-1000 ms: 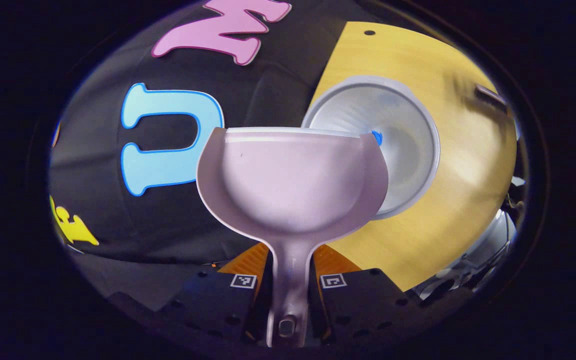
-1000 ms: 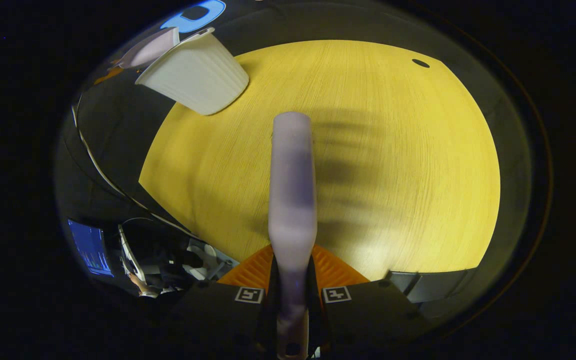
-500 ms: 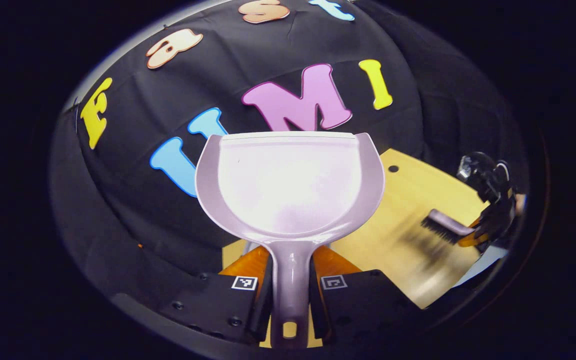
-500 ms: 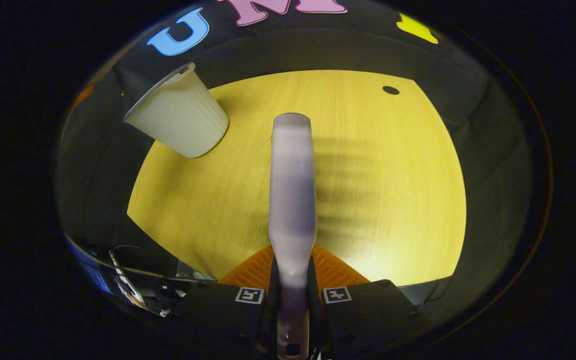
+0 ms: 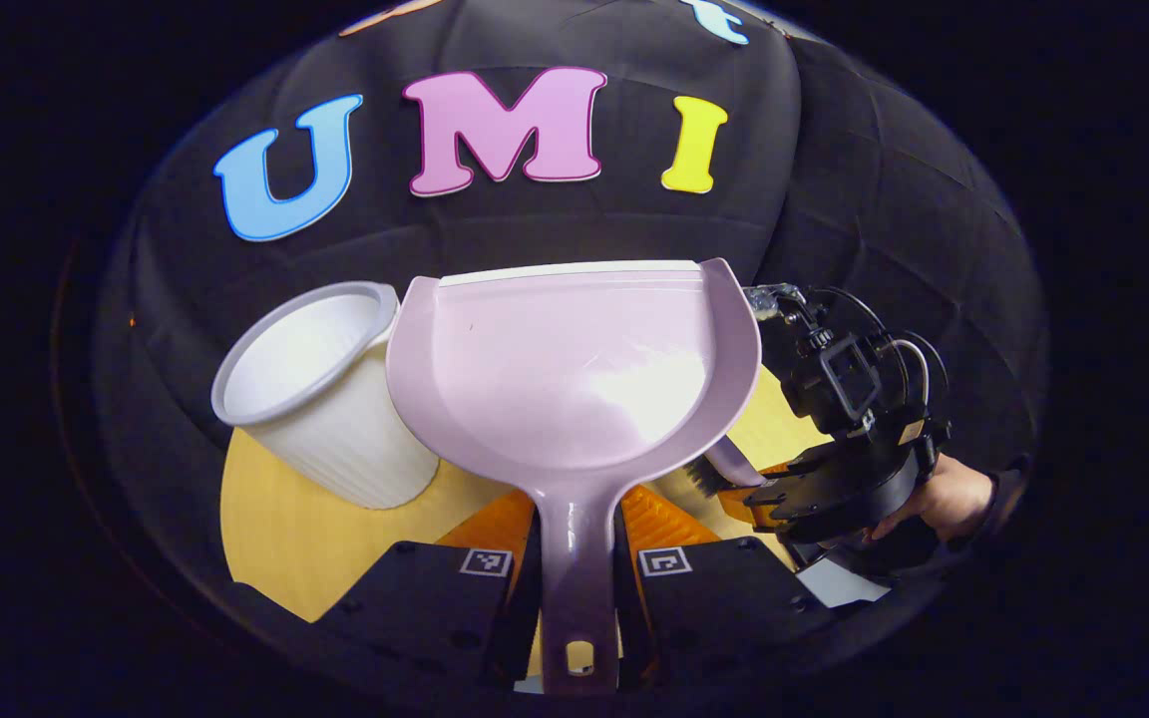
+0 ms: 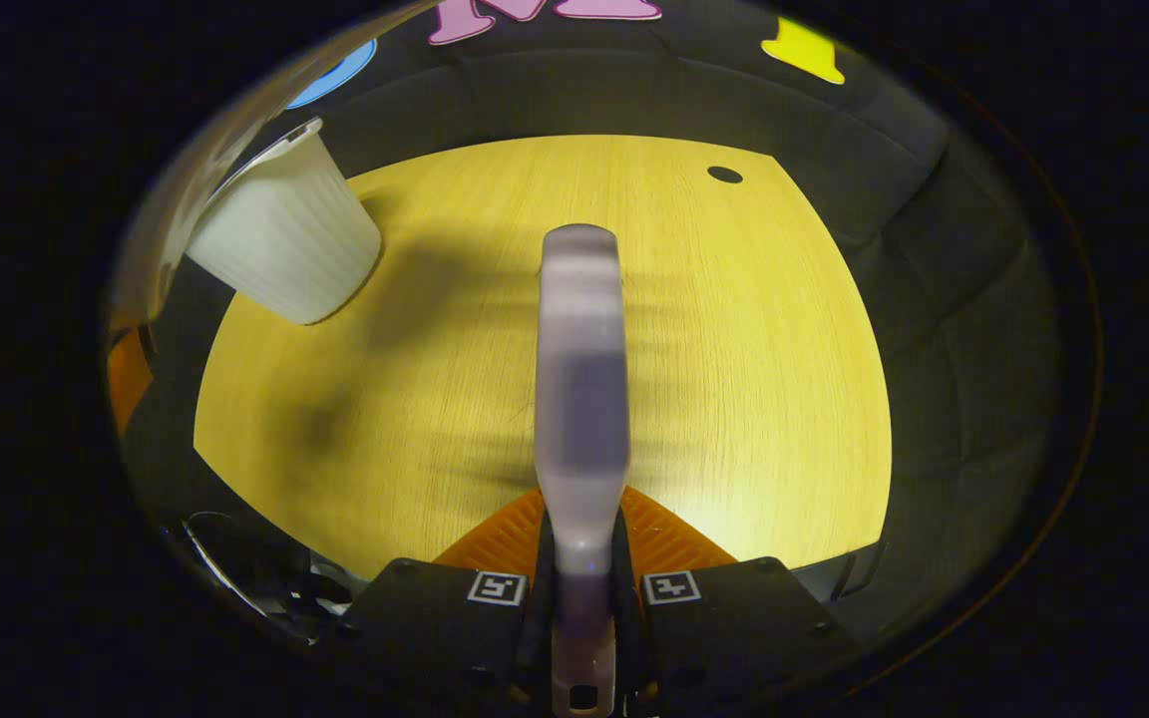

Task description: Pick up the small broom and dustpan from the desktop, sweep the trash into the dustpan with the broom, and then empty the trash into the garbage bin.

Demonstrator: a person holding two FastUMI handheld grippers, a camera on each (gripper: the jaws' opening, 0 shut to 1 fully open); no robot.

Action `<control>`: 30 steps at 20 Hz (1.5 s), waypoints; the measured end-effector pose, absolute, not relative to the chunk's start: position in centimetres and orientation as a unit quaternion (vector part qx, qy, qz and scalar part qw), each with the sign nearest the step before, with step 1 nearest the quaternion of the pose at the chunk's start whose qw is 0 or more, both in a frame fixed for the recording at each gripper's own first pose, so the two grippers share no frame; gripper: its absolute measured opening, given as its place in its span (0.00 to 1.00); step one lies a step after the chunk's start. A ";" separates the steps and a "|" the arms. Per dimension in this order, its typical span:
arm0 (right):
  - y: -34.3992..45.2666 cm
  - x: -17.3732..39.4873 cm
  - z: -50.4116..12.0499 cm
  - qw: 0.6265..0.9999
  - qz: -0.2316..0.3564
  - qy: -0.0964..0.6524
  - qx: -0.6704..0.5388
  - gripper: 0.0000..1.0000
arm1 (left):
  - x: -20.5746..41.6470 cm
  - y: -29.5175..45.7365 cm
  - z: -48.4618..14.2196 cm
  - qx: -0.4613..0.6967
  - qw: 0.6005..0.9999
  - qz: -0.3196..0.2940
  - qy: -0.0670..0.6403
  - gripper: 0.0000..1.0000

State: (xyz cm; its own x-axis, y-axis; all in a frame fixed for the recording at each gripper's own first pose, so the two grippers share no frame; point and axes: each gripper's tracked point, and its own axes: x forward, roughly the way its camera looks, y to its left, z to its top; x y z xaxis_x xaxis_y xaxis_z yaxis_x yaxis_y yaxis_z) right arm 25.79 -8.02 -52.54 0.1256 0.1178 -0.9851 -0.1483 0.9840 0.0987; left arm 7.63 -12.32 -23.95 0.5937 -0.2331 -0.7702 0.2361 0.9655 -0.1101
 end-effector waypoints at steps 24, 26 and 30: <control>-3.7 23.4 -59.5 0.669 0.107 0.735 -0.017 0.57 | 4.3 -12.6 -41.0 -0.042 0.813 -0.005 0.580 0.43; -4.3 23.3 -59.2 0.674 0.104 0.731 -0.028 0.85 | 4.7 -13.2 -40.6 -0.049 0.817 -0.013 0.574 0.61; -5.5 24.5 -55.0 0.718 0.097 0.690 -0.015 1.00 | 4.2 -12.3 -36.8 -0.065 0.843 -0.013 0.533 0.72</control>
State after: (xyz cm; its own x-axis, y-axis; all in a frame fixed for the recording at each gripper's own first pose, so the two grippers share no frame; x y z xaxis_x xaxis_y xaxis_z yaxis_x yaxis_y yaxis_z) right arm 24.54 -5.53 -54.97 0.0303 0.1186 -0.9925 -0.1601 0.9807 0.1123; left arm 4.19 -12.32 -36.75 0.4310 -0.0913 -0.8977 -0.0470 0.9912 -0.1234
